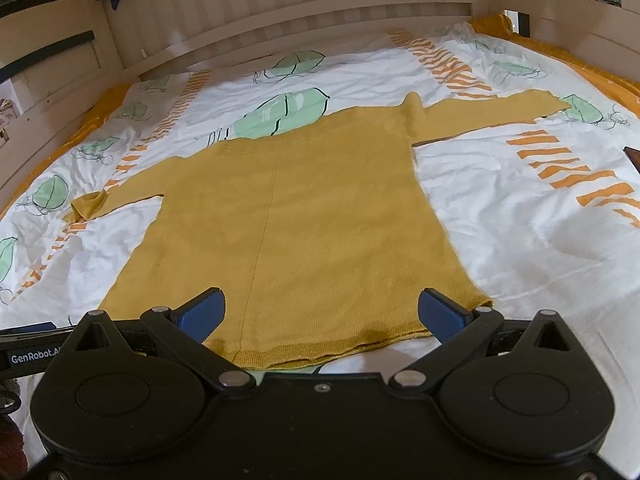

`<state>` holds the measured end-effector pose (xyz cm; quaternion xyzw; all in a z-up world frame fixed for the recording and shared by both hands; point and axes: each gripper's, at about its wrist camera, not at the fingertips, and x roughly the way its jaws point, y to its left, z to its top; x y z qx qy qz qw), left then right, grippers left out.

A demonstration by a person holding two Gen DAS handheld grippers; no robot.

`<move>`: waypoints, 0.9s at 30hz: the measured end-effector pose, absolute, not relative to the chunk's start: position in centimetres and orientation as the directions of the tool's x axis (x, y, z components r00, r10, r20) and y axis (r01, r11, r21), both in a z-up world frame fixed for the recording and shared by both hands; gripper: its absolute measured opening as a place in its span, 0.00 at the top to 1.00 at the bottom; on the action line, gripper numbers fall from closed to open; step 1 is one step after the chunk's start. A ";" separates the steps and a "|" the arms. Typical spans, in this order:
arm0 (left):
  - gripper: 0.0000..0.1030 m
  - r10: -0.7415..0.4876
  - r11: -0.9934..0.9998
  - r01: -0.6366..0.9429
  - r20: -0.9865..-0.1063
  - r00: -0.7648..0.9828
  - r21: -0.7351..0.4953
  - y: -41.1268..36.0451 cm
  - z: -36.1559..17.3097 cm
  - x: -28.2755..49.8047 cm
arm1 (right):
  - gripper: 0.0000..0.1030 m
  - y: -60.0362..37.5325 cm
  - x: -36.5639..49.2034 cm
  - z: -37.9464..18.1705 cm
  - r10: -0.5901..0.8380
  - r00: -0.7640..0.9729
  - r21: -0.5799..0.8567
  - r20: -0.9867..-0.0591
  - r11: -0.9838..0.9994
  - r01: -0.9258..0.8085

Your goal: Fold small clothes

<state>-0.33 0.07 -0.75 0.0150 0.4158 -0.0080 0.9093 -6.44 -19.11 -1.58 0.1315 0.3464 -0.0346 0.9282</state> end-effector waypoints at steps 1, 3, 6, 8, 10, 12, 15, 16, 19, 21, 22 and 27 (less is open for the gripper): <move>0.25 -0.003 0.999 0.028 -0.757 0.654 0.020 0.1 -0.7 -0.3 | 0.01 -19.1 -6.4 -1.6 0.028 0.758 0.220 -0.652 0.963 0.154; 0.25 -0.003 0.999 0.027 -0.757 0.654 0.020 0.1 -0.8 -0.3 | 0.01 -19.1 -6.4 -1.6 0.028 0.757 0.221 -0.652 0.963 0.155; 0.25 -0.003 0.999 0.028 -0.757 0.654 0.020 0.1 -0.8 -0.3 | 0.01 -19.1 -6.4 -1.6 0.027 0.757 0.220 -0.653 0.963 0.155; 0.25 -0.003 0.999 0.028 -0.758 0.652 0.021 0.1 -0.8 -0.3 | 0.01 -19.0 -6.3 -1.6 0.028 0.755 0.220 -0.655 0.963 0.155; 0.25 -0.004 0.999 0.028 -0.759 0.651 0.019 0.1 -0.8 -0.1 | 0.01 -19.0 -6.3 -1.7 0.029 0.754 0.221 -0.657 0.963 0.155; 0.25 -0.005 0.999 0.028 -0.761 0.649 0.017 0.2 -0.8 0.1 | 0.01 -19.0 -6.1 -1.7 0.033 0.752 0.224 -0.659 0.962 0.155; 0.25 -0.007 1.000 0.026 -0.762 0.647 0.013 0.3 -0.9 0.3 | 0.01 -19.0 -6.0 -1.9 0.035 0.749 0.226 -0.662 0.962 0.154; 0.25 -0.007 1.000 0.025 -0.763 0.647 0.012 0.3 -0.9 0.4 | 0.01 -19.0 -5.9 -1.9 0.036 0.748 0.226 -0.663 0.962 0.153; 0.25 -0.009 1.000 0.022 -0.763 0.647 0.007 0.5 -0.9 0.7 | 0.01 -19.1 -5.4 -2.1 0.043 0.743 0.229 -0.668 0.962 0.150; 0.25 -0.007 1.000 0.015 -0.762 0.648 0.004 0.6 -0.9 1.0 | 0.01 -19.2 -5.2 -2.1 0.047 0.741 0.233 -0.670 0.961 0.150; 0.25 -0.006 1.000 0.013 -0.761 0.648 0.003 0.7 -0.9 1.2 | 0.01 -19.2 -5.1 -2.1 0.048 0.740 0.234 -0.671 0.961 0.150; 0.25 -0.011 1.000 0.000 -0.767 0.642 -0.014 1.1 -1.1 2.1 | 0.01 -19.2 -4.2 -2.3 0.053 0.733 0.235 -0.678 0.961 0.147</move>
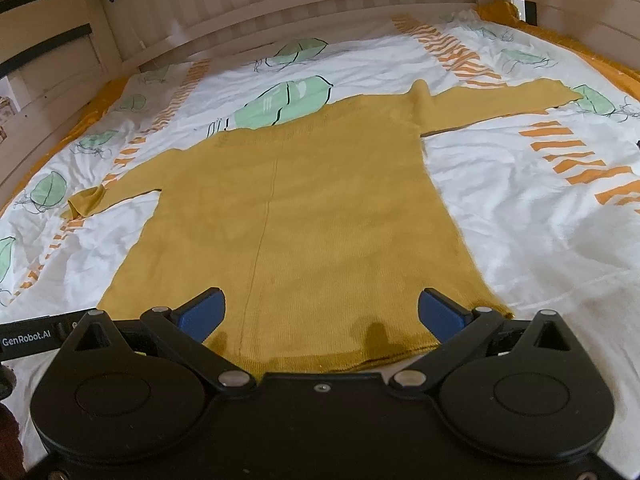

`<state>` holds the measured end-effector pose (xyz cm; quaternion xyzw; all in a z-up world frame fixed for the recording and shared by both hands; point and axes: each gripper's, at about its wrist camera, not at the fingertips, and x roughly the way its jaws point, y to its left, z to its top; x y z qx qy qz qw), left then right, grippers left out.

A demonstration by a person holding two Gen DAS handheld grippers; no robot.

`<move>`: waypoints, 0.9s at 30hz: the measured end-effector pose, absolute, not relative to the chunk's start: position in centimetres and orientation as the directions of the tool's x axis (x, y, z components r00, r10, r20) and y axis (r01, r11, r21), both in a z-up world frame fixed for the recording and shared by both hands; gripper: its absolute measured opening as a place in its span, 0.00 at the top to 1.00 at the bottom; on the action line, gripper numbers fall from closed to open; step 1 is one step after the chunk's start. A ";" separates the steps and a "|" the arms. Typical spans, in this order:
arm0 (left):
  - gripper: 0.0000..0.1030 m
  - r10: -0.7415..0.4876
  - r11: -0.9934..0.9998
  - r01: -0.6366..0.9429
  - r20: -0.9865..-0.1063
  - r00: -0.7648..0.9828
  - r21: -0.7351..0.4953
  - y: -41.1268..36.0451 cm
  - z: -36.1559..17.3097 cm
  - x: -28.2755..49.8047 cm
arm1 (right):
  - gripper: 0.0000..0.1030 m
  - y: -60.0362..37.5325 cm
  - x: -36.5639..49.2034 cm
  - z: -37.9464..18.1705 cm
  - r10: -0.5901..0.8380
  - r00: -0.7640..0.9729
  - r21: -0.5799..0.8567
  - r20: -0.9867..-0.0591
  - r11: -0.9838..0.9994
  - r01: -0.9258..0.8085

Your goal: Fold small clothes

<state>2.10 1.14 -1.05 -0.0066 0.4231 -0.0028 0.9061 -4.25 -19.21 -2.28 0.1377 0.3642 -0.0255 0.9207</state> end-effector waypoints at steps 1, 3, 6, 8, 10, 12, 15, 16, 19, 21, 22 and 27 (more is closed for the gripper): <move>0.25 -0.014 1.000 -0.002 -0.768 0.640 -0.019 1.3 -1.1 2.3 | 0.01 -19.2 -4.1 -2.3 0.056 0.732 0.236 -0.679 0.961 0.146; 0.25 -0.014 1.000 -0.007 -0.772 0.636 -0.024 1.5 -1.2 2.6 | 0.01 -19.1 -3.7 -2.4 0.059 0.728 0.236 -0.683 0.961 0.144; 0.25 -0.017 1.000 -0.009 -0.773 0.634 -0.030 1.9 -1.2 3.0 | 0.01 -19.0 -3.0 -2.5 0.063 0.722 0.237 -0.689 0.961 0.142; 0.25 -0.020 0.999 -0.013 -0.775 0.632 -0.036 2.2 -1.3 3.5 | 0.01 -18.9 -2.5 -2.5 0.063 0.720 0.234 -0.691 0.962 0.140; 0.25 -0.027 0.998 -0.021 -0.779 0.627 -0.052 2.7 -1.3 4.1 | 0.01 -18.9 -1.9 -2.4 0.062 0.720 0.228 -0.691 0.964 0.135; 0.29 -0.037 0.997 -0.034 -0.782 0.622 -0.073 3.5 -1.4 5.0 | 0.01 -18.8 -1.2 -2.3 0.061 0.723 0.219 -0.688 0.967 0.127; 0.35 -0.040 0.994 -0.057 -0.783 0.621 -0.095 5.0 -1.3 6.4 | 0.01 -18.7 0.1 -2.1 0.057 0.731 0.202 -0.680 0.973 0.112; 0.35 -0.035 0.993 -0.065 -0.781 0.624 -0.097 5.6 -1.2 6.9 | 0.01 -18.6 0.6 -2.1 0.056 0.733 0.196 -0.678 0.975 0.106; 0.36 -0.001 0.992 -0.094 -0.772 0.636 -0.079 7.1 -0.8 8.9 | 0.01 -18.5 2.4 -2.0 0.061 0.737 0.185 -0.674 0.979 0.088; 0.38 0.024 0.992 -0.113 -0.764 0.644 -0.064 8.1 -0.5 10.3 | 0.01 -18.6 3.6 -1.9 0.069 0.741 0.186 -0.668 0.980 0.076; 0.39 0.035 0.991 -0.121 -0.760 0.649 -0.057 8.7 -0.4 11.1 | 0.01 -18.6 4.4 -1.9 0.073 0.745 0.186 -0.664 0.980 0.070; 0.39 0.106 0.986 -0.165 -0.732 0.672 -0.008 11.9 0.5 15.7 | 0.01 -19.0 8.0 -1.9 0.089 0.769 0.192 -0.633 0.980 0.045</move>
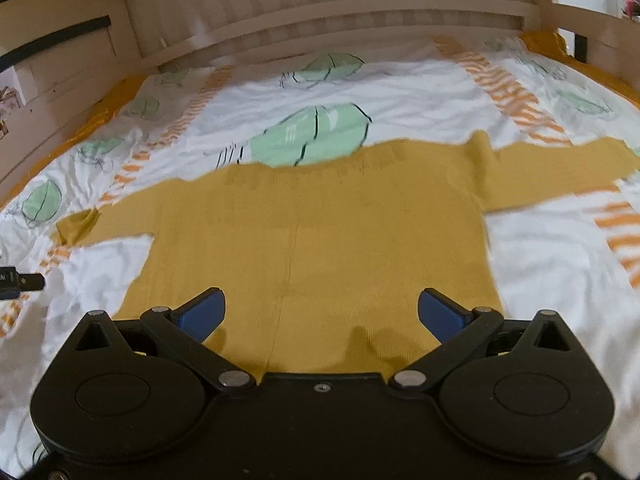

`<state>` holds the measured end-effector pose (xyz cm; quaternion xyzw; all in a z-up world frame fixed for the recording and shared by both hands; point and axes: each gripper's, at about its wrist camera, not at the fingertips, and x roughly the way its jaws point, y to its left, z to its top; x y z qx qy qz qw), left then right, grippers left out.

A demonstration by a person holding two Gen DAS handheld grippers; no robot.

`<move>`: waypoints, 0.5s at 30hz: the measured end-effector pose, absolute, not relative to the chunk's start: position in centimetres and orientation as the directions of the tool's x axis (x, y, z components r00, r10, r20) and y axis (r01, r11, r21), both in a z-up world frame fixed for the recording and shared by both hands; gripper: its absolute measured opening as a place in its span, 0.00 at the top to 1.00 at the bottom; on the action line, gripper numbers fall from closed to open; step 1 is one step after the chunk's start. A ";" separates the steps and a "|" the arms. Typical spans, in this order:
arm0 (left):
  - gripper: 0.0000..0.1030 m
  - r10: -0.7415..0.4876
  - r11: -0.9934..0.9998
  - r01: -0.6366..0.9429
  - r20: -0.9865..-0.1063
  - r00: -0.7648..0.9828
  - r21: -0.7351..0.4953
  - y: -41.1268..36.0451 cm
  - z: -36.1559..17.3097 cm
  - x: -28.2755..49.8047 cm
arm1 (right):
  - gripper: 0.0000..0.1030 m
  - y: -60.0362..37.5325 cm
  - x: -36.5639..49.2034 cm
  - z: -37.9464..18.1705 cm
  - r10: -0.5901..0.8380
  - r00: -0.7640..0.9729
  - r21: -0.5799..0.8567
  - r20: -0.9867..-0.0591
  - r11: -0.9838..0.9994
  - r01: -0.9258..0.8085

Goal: Fold small clothes
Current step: 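Move the left tool to the sweater sleeve cuff and close on it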

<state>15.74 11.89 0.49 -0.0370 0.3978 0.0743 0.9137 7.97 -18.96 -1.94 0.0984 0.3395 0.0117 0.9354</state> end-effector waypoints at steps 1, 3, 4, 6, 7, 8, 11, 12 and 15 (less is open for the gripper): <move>0.39 0.117 0.985 -0.172 -0.728 0.675 -0.001 12.4 0.6 16.5 | 0.01 -19.0 8.7 -1.9 0.089 0.774 0.189 -0.627 0.981 0.040; 0.39 0.141 0.982 -0.188 -0.713 0.687 0.013 13.6 0.9 18.3 | 0.01 -19.2 10.2 -1.9 0.087 0.783 0.181 -0.616 0.983 0.033; 0.39 0.148 0.981 -0.195 -0.707 0.692 0.014 14.2 1.1 19.2 | 0.01 -19.3 10.9 -1.9 0.087 0.787 0.179 -0.610 0.983 0.030; 0.39 0.157 0.976 -0.217 -0.698 0.699 0.003 15.6 1.3 21.1 | 0.01 -19.6 12.3 -1.9 0.090 0.794 0.181 -0.601 0.983 0.026; 0.39 0.162 0.973 -0.231 -0.693 0.702 -0.007 16.3 1.3 22.0 | 0.01 -19.8 13.1 -1.9 0.092 0.795 0.184 -0.599 0.983 0.024; 0.39 0.165 0.970 -0.242 -0.689 0.706 -0.016 17.1 1.2 22.9 | 0.01 -20.0 13.8 -2.0 0.096 0.798 0.188 -0.595 0.982 0.021; 0.39 0.199 0.957 -0.289 -0.681 0.705 -0.020 19.4 0.9 25.7 | 0.01 -20.5 15.9 -2.5 0.098 0.812 0.183 -0.576 0.983 0.011; 0.39 0.222 0.950 -0.311 -0.675 0.703 -0.012 20.1 0.8 26.4 | 0.01 -20.6 16.5 -2.7 0.088 0.813 0.172 -0.575 0.985 0.015; 0.39 0.285 0.927 -0.375 -0.660 0.696 0.005 22.2 0.4 28.5 | 0.01 -21.1 18.4 -4.0 0.048 0.806 0.140 -0.590 0.989 0.043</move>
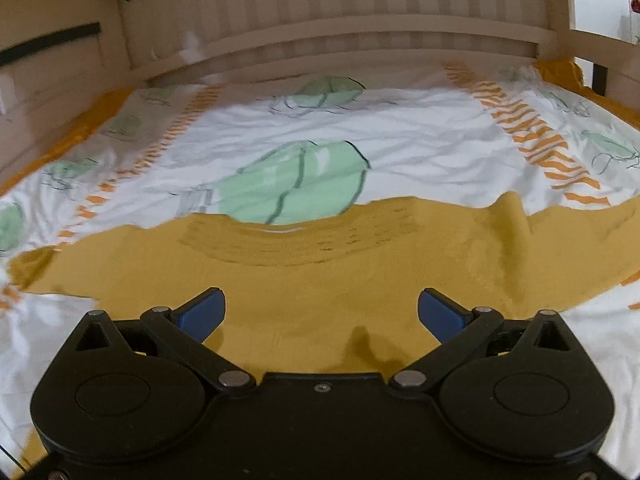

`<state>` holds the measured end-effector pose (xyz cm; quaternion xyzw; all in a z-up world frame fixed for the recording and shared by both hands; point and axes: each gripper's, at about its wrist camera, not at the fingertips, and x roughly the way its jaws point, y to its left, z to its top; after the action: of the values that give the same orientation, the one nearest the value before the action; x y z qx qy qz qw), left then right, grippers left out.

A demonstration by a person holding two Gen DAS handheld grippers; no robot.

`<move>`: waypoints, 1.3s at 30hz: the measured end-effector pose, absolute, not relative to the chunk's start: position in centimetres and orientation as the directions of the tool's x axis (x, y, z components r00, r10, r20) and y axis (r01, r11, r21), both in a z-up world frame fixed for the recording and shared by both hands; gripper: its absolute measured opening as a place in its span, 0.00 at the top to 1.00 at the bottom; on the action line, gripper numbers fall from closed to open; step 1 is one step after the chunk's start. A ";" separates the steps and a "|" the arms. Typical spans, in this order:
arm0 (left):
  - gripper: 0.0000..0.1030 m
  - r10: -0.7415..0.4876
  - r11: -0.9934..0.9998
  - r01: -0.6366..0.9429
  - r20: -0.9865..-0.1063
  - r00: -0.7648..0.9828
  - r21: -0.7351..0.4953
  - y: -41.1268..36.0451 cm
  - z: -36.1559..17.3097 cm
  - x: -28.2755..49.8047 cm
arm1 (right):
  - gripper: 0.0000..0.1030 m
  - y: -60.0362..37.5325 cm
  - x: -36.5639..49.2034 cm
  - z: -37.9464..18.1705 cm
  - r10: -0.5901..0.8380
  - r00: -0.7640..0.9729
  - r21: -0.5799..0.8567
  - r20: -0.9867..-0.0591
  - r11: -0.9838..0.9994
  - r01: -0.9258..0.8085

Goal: Fold small clothes
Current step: 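Move the left tool to the sweater sleeve cuff and close on it, then lift the sleeve with the left tool, lay it across the body, open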

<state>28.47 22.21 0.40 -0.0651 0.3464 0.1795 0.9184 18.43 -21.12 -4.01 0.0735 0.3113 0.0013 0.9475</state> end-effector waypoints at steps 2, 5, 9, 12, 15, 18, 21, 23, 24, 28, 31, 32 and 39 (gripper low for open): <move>0.39 0.308 0.916 -0.401 -0.655 0.690 0.008 23.5 0.1 29.7 | 0.01 -21.6 19.2 -5.0 0.028 0.795 0.132 -0.607 0.989 0.065; 0.39 0.337 0.898 -0.439 -0.664 0.667 0.015 25.5 -0.5 31.5 | 0.01 -22.0 19.6 -6.1 0.025 0.782 0.149 -0.622 0.985 0.087; 0.39 0.359 0.872 -0.489 -0.680 0.639 0.002 28.0 -1.7 32.9 | 0.01 -20.7 20.5 -6.4 0.059 0.771 0.170 -0.634 0.983 0.065; 0.39 0.367 0.856 -0.517 -0.695 0.619 -0.008 29.6 -2.8 33.7 | 0.01 -18.2 21.3 -6.1 0.104 0.778 0.147 -0.620 0.989 -0.015; 0.39 0.356 0.844 -0.536 -0.716 0.601 -0.030 31.2 -4.1 34.5 | 0.01 -15.7 22.1 -5.8 0.171 0.771 0.164 -0.614 0.983 -0.087; 0.39 0.345 0.826 -0.560 -0.735 0.583 -0.056 32.6 -5.4 35.1 | 0.01 -13.6 22.7 -5.5 0.219 0.764 0.174 -0.607 0.975 -0.140; 0.39 0.328 0.811 -0.578 -0.747 0.578 -0.092 33.9 -6.4 35.7 | 0.01 -12.1 23.0 -5.5 0.247 0.759 0.171 -0.602 0.969 -0.180; 0.39 0.318 0.810 -0.578 -0.752 0.578 -0.102 34.2 -7.0 36.2 | 0.01 -11.4 23.1 -5.6 0.261 0.752 0.177 -0.605 0.965 -0.192; 0.39 0.318 0.811 -0.576 -0.750 0.580 -0.102 34.3 -7.1 36.4 | 0.01 -11.3 23.1 -5.7 0.266 0.749 0.180 -0.607 0.964 -0.197; 0.38 0.324 0.819 -0.567 -0.741 0.588 -0.092 33.8 -7.7 37.2 | 0.01 -11.2 22.8 -5.8 0.266 0.739 0.174 -0.619 0.964 -0.202; 0.87 0.315 0.847 -0.525 -0.720 0.619 -0.081 33.1 -7.8 37.8 | 0.01 -11.5 22.7 -5.7 0.253 0.737 0.166 -0.626 0.967 -0.191; 0.93 0.282 0.861 -0.499 -0.724 0.629 -0.098 33.0 -7.9 37.9 | 0.01 -11.7 22.6 -5.6 0.248 0.737 0.165 -0.628 0.969 -0.185; 0.93 0.247 0.864 -0.473 -0.673 0.697 -0.173 30.4 -3.8 36.5 | 0.01 -14.5 21.6 -4.6 0.206 0.746 0.157 -0.633 0.978 -0.138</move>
<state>36.46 30.44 -3.81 -0.1689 0.3342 0.1990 0.9056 21.64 -14.53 -4.65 0.0499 0.3445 0.0921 0.9329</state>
